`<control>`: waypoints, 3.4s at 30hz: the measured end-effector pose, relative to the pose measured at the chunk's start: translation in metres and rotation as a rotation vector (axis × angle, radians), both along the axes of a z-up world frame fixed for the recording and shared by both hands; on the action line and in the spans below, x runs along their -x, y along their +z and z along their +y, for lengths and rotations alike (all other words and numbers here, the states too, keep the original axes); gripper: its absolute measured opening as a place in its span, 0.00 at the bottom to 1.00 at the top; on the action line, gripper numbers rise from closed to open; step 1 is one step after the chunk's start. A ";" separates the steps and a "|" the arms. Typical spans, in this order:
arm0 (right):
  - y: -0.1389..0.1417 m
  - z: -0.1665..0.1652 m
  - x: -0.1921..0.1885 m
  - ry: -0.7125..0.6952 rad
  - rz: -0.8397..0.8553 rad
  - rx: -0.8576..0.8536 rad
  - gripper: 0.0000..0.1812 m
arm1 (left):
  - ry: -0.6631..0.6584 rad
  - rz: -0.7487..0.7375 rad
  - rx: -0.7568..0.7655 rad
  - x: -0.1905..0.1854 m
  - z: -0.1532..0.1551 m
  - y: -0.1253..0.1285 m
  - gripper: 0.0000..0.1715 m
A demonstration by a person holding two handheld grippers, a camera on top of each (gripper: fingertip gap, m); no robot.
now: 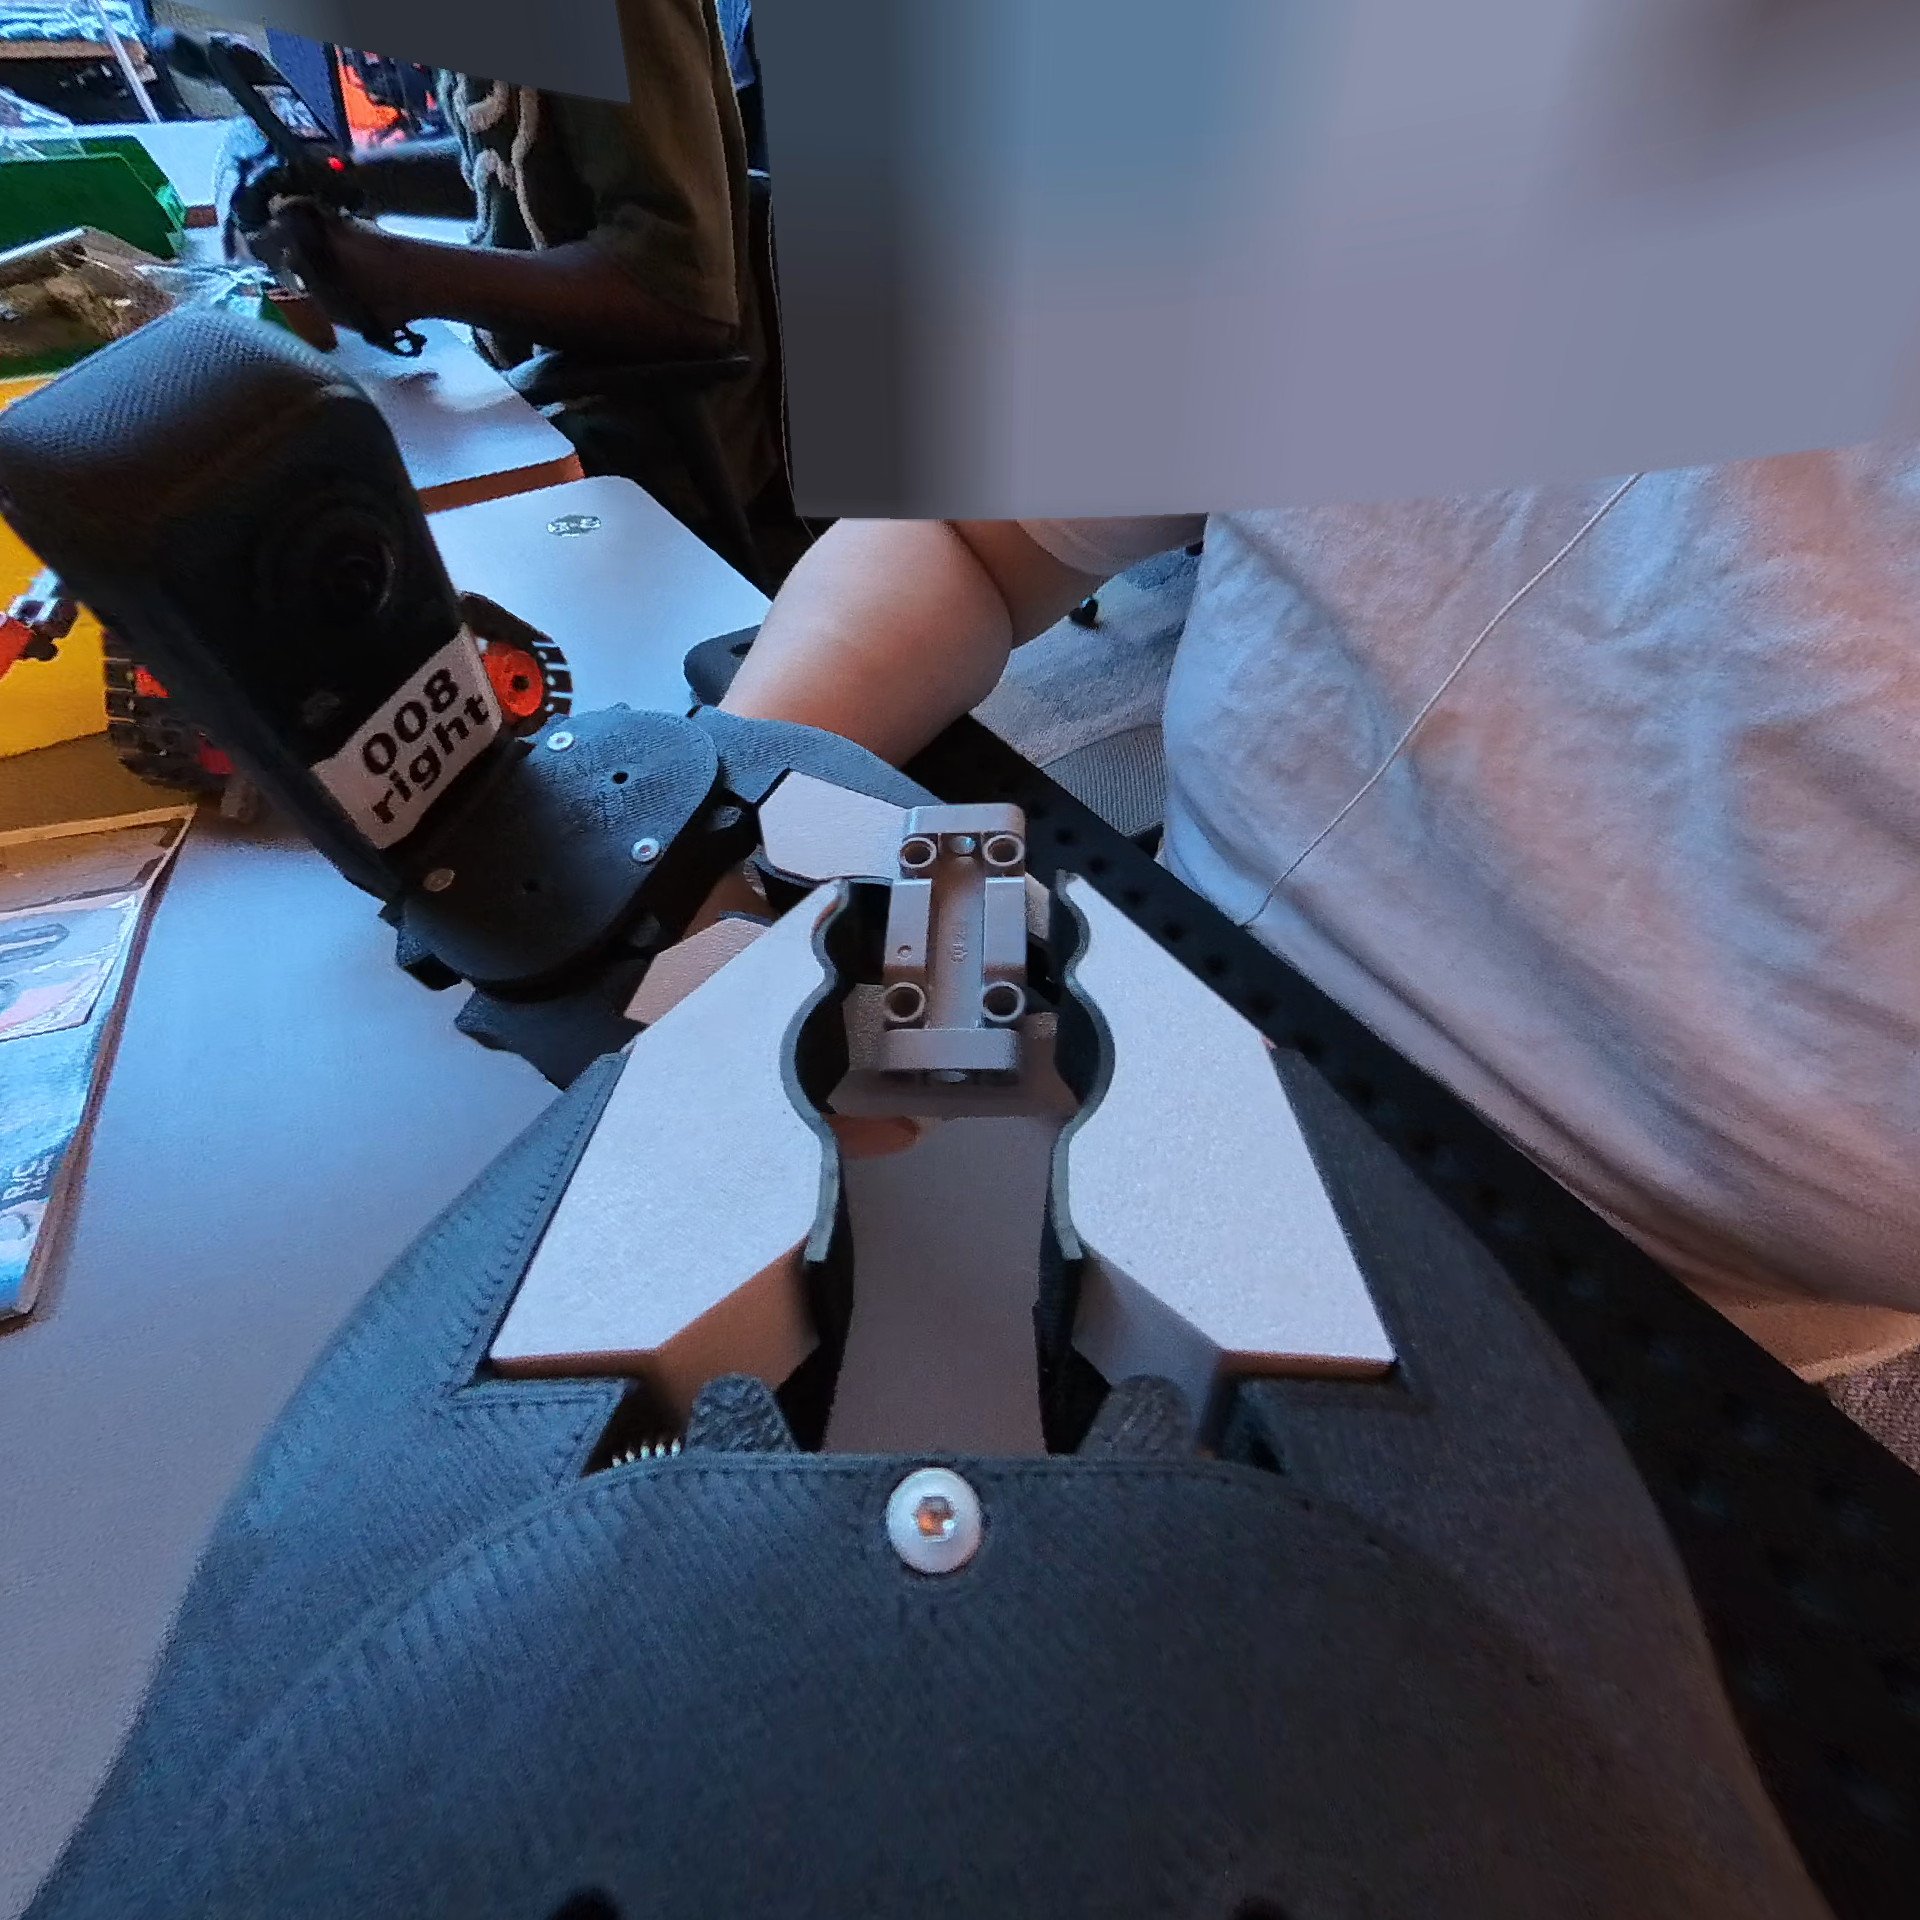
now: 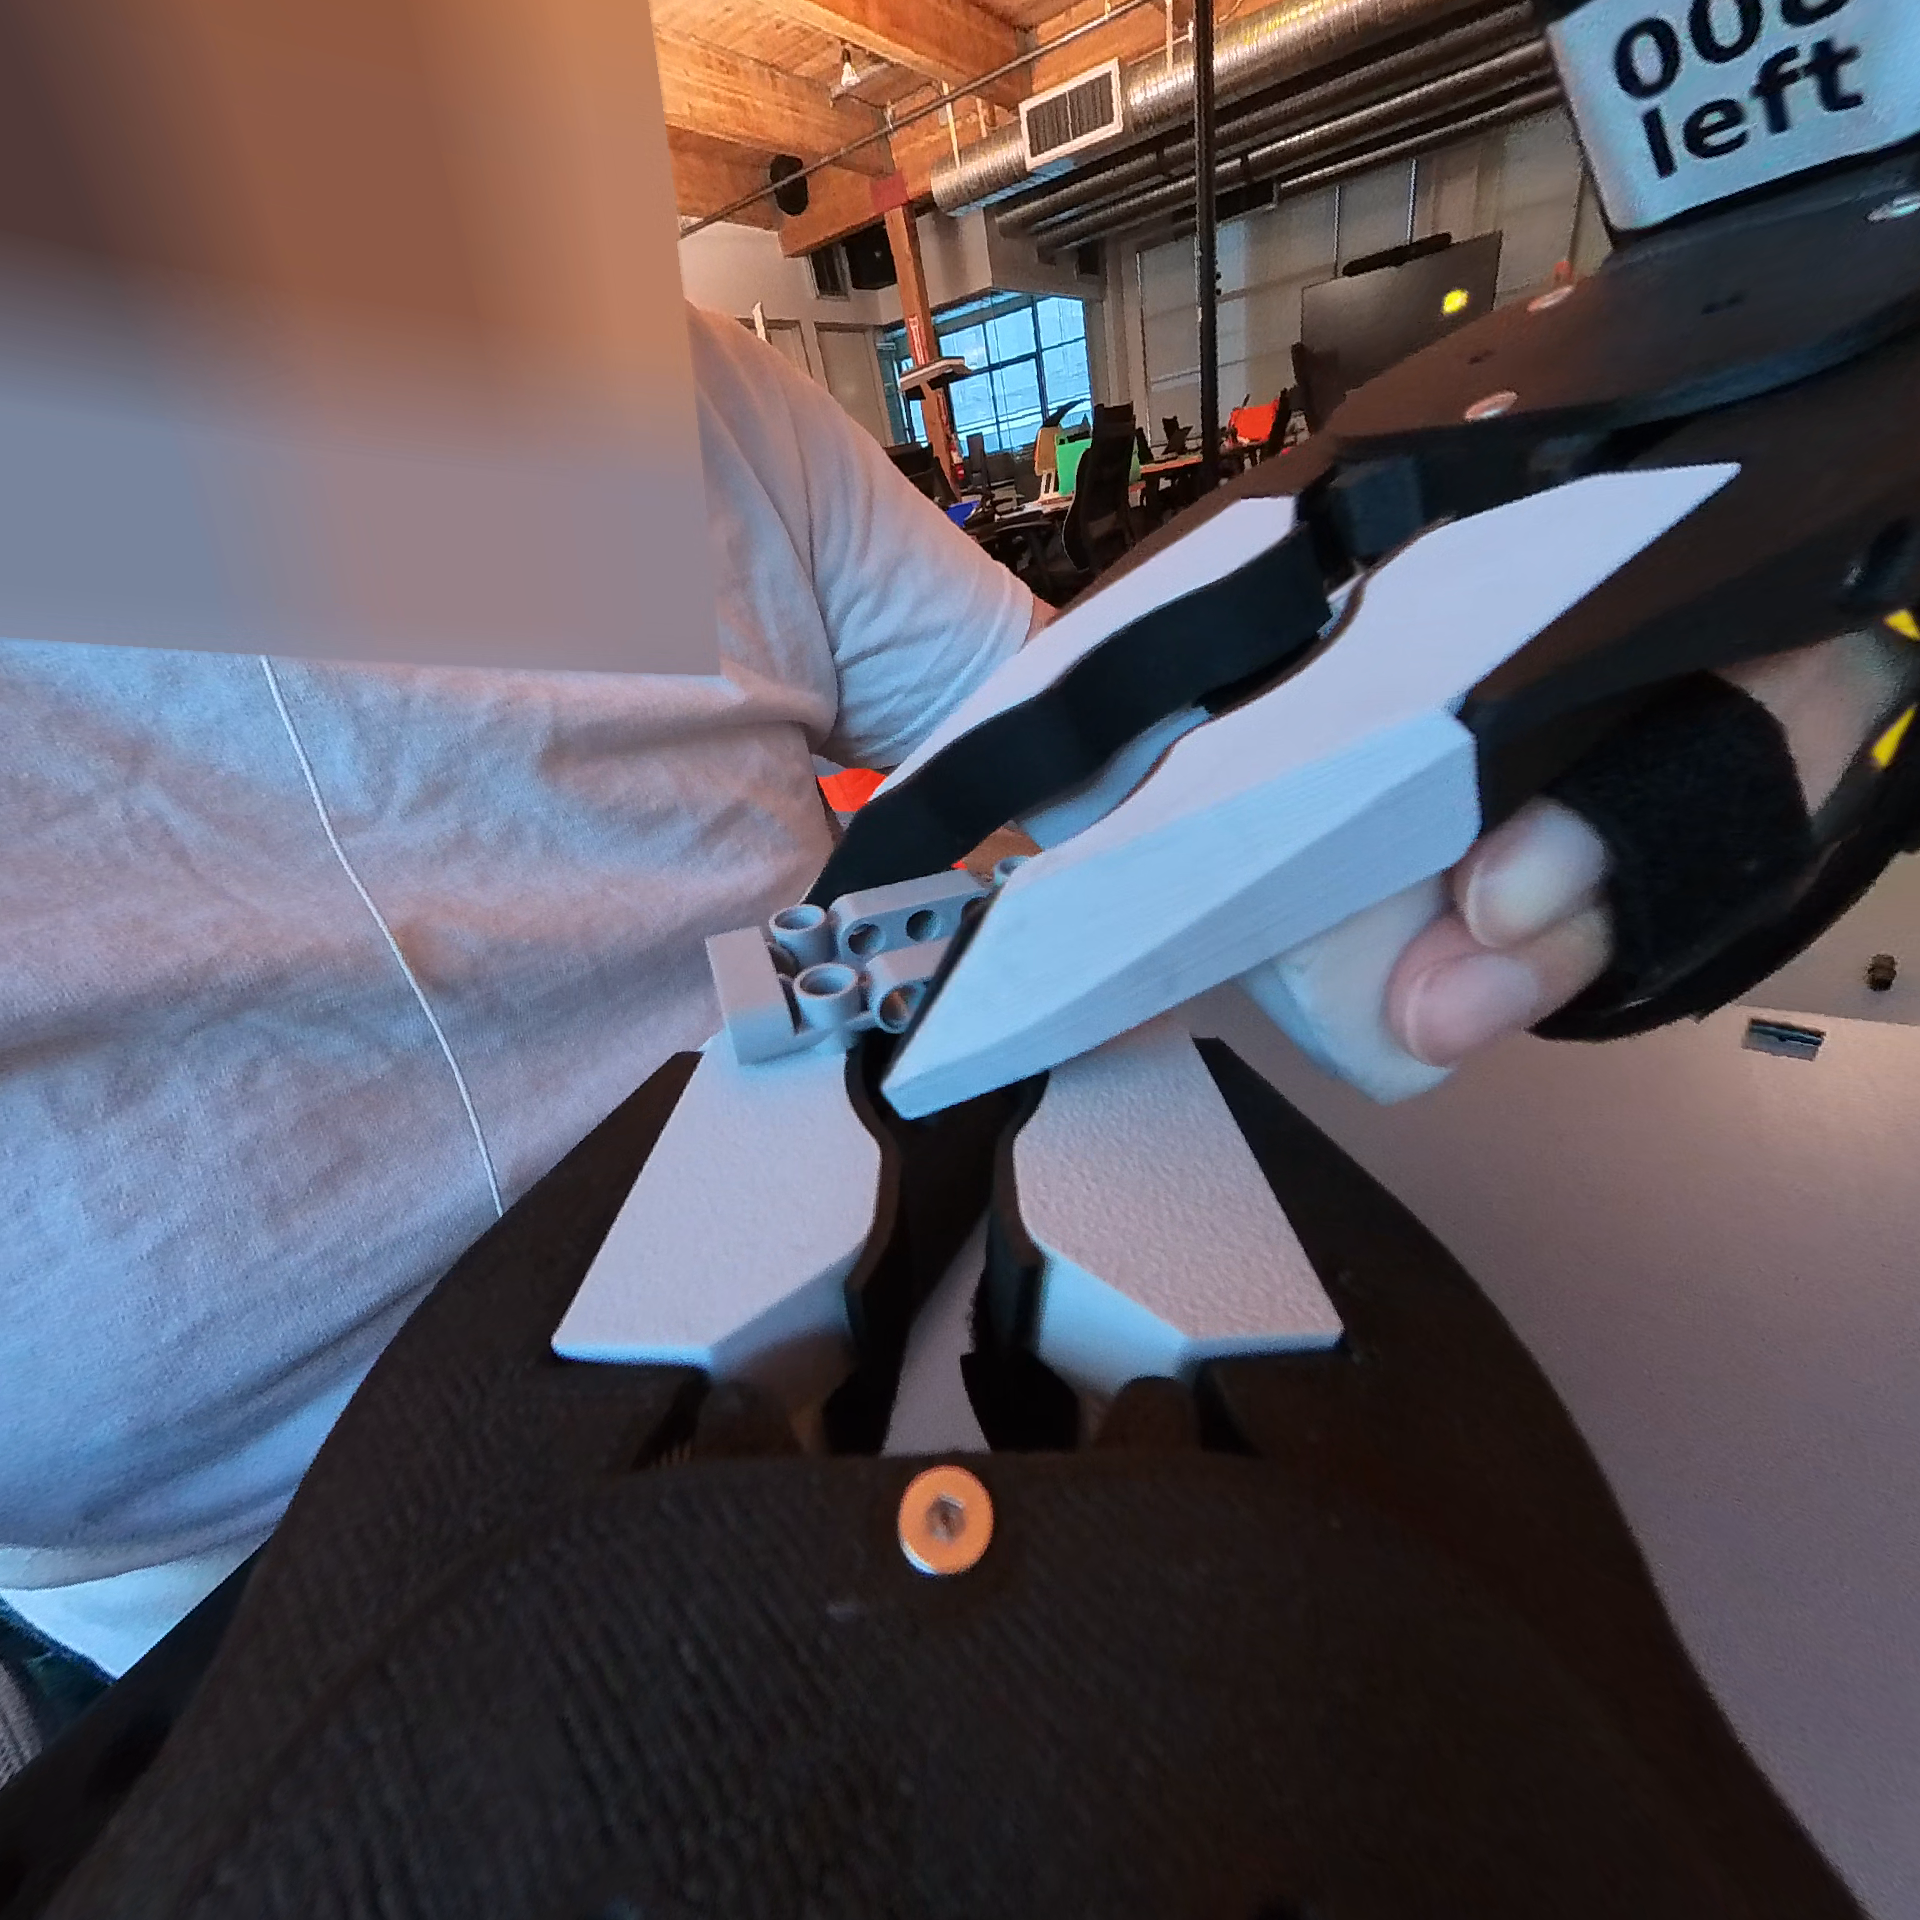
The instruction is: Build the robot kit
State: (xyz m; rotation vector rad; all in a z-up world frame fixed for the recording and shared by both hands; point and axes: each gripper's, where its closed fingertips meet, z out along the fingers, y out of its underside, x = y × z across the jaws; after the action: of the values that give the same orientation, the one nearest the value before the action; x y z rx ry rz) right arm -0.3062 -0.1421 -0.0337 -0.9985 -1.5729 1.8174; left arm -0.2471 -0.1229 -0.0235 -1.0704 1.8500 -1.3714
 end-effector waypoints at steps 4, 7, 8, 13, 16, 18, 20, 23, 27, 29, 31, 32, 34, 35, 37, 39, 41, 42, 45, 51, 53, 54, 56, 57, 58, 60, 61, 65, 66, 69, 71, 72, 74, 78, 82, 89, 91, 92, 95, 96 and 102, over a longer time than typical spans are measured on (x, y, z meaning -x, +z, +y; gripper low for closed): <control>-0.002 0.000 0.001 0.001 -0.005 -0.002 0.02 | -0.001 -0.026 0.029 0.000 0.002 0.001 0.19; -0.003 -0.001 0.000 0.013 -0.009 -0.004 0.03 | -0.004 -0.024 0.028 -0.002 0.000 -0.002 0.19; -0.005 -0.001 0.001 0.006 -0.015 -0.008 0.03 | -0.002 -0.022 0.019 -0.002 0.000 -0.002 0.19; -0.007 0.002 0.001 -0.001 -0.029 -0.009 0.03 | 0.004 -0.027 0.010 -0.002 0.002 -0.004 0.17; -0.011 0.001 0.001 0.005 -0.044 -0.015 0.03 | 0.003 -0.028 -0.013 -0.002 0.002 -0.006 0.17; -0.017 -0.001 0.002 0.013 -0.071 -0.034 0.04 | -0.004 -0.030 -0.030 -0.002 0.001 -0.009 0.14; -0.020 -0.001 0.002 0.020 -0.085 -0.023 0.04 | -0.006 -0.021 -0.025 -0.002 0.001 -0.011 0.14; -0.023 0.010 0.004 -0.029 -0.106 -0.005 0.02 | 0.096 0.000 -0.009 0.000 0.016 -0.014 0.14; -0.049 0.052 0.012 -0.251 -0.226 -0.019 0.03 | 0.491 0.036 -0.028 0.034 0.076 -0.018 0.14; -0.060 0.084 0.013 -0.426 -0.278 -0.082 0.03 | 0.804 0.070 -0.099 0.073 0.121 -0.027 0.14; -0.066 0.121 0.007 -0.630 -0.309 -0.219 0.02 | 1.064 0.117 -0.193 0.116 0.150 -0.037 0.14; -0.069 0.142 0.001 -0.752 -0.327 -0.319 0.02 | 1.161 0.136 -0.237 0.133 0.159 -0.040 0.14; -0.062 0.172 -0.012 -0.948 -0.318 -0.548 0.03 | 1.248 0.191 -0.342 0.150 0.167 -0.048 0.14; -0.054 0.176 -0.014 -1.001 -0.286 -0.648 0.03 | 1.267 0.234 -0.406 0.153 0.170 -0.053 0.14; -0.033 0.177 -0.015 -1.097 -0.199 -0.811 0.03 | 1.258 0.304 -0.508 0.148 0.170 -0.061 0.14; -0.015 0.174 -0.012 -1.167 -0.141 -0.969 0.03 | 1.221 0.330 -0.581 0.135 0.167 -0.067 0.14; 0.001 0.174 -0.005 -1.216 -0.083 -1.159 0.02 | 1.202 0.355 -0.639 0.127 0.164 -0.075 0.14; 0.010 0.176 0.000 -1.246 -0.042 -1.251 0.02 | 1.194 0.364 -0.655 0.125 0.163 -0.079 0.14; 0.028 0.196 0.018 -1.328 -0.013 -1.276 0.03 | 1.199 0.383 -0.661 0.127 0.163 -0.090 0.14; 0.011 0.212 0.023 -1.318 -0.026 -1.231 0.02 | 1.277 0.361 -0.700 0.143 0.171 -0.079 0.14; 0.002 0.212 0.023 -1.283 -0.047 -1.214 0.02 | 1.294 0.357 -0.729 0.148 0.172 -0.074 0.14; -0.001 0.210 0.024 -1.261 -0.045 -1.196 0.02 | 1.300 0.353 -0.729 0.150 0.172 -0.072 0.14; -0.005 0.207 0.025 -1.234 -0.052 -1.173 0.02 | 1.306 0.340 -0.706 0.152 0.173 -0.071 0.14; -0.007 0.206 0.026 -1.223 -0.059 -1.166 0.02 | 1.305 0.333 -0.688 0.153 0.173 -0.071 0.14; -0.009 0.204 0.027 -1.204 -0.062 -1.159 0.02 | 1.303 0.326 -0.663 0.153 0.173 -0.071 0.14; -0.015 0.201 0.030 -1.170 -0.072 -1.144 0.02 | 1.280 0.311 -0.600 0.151 0.171 -0.074 0.14; -0.018 0.200 0.031 -1.155 -0.081 -1.141 0.03 | 1.278 0.303 -0.580 0.151 0.171 -0.074 0.14; -0.027 0.198 0.033 -1.115 -0.103 -1.122 0.03 | 1.252 0.301 -0.520 0.151 0.170 -0.079 0.14; -0.027 0.198 0.033 -1.109 -0.104 -1.116 0.02 | 1.250 0.308 -0.517 0.152 0.170 -0.081 0.14; -0.027 0.197 0.032 -1.102 -0.105 -1.108 0.03 | 1.251 0.334 -0.509 0.155 0.171 -0.085 0.14; -0.027 0.196 0.033 -1.095 -0.101 -1.098 0.02 | 1.257 0.348 -0.491 0.155 0.171 -0.087 0.14; -0.028 0.195 0.033 -1.090 -0.100 -1.092 0.03 | 1.249 0.346 -0.480 0.154 0.170 -0.087 0.14; -0.031 0.194 0.035 -1.073 -0.105 -1.088 0.02 | 1.228 0.338 -0.455 0.150 0.166 -0.087 0.14; -0.037 0.191 0.038 -1.041 -0.126 -1.089 0.02 | 1.205 0.317 -0.416 0.146 0.162 -0.085 0.14; -0.041 0.189 0.040 -1.021 -0.164 -1.076 0.03 | 1.228 0.325 -0.384 0.149 0.164 -0.086 0.14; -0.040 0.170 0.053 -0.943 -0.176 -1.032 0.03 | 1.207 0.339 -0.367 0.148 0.162 -0.090 0.14; -0.044 0.165 0.055 -0.903 -0.170 -1.043 0.03 | 1.192 0.340 -0.366 0.145 0.159 -0.090 0.14; -0.048 0.163 0.055 -0.881 -0.169 -1.045 0.02 | 1.185 0.341 -0.368 0.144 0.159 -0.091 0.14; -0.064 0.161 0.057 -0.828 -0.208 -1.050 0.02 | 1.162 0.361 -0.377 0.142 0.156 -0.096 0.14; -0.065 0.162 0.057 -0.828 -0.204 -1.046 0.02 | 1.153 0.362 -0.380 0.140 0.155 -0.097 0.14; -0.065 0.152 0.060 -0.768 -0.185 -1.018 0.02 | 1.087 0.384 -0.402 0.128 0.146 -0.105 0.14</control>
State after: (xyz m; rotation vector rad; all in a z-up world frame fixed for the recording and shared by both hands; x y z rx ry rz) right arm -0.3662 0.0098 -0.0989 -1.0200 -1.5796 0.3147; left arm -0.3749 0.0233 -0.1287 -1.7793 1.2708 -0.1659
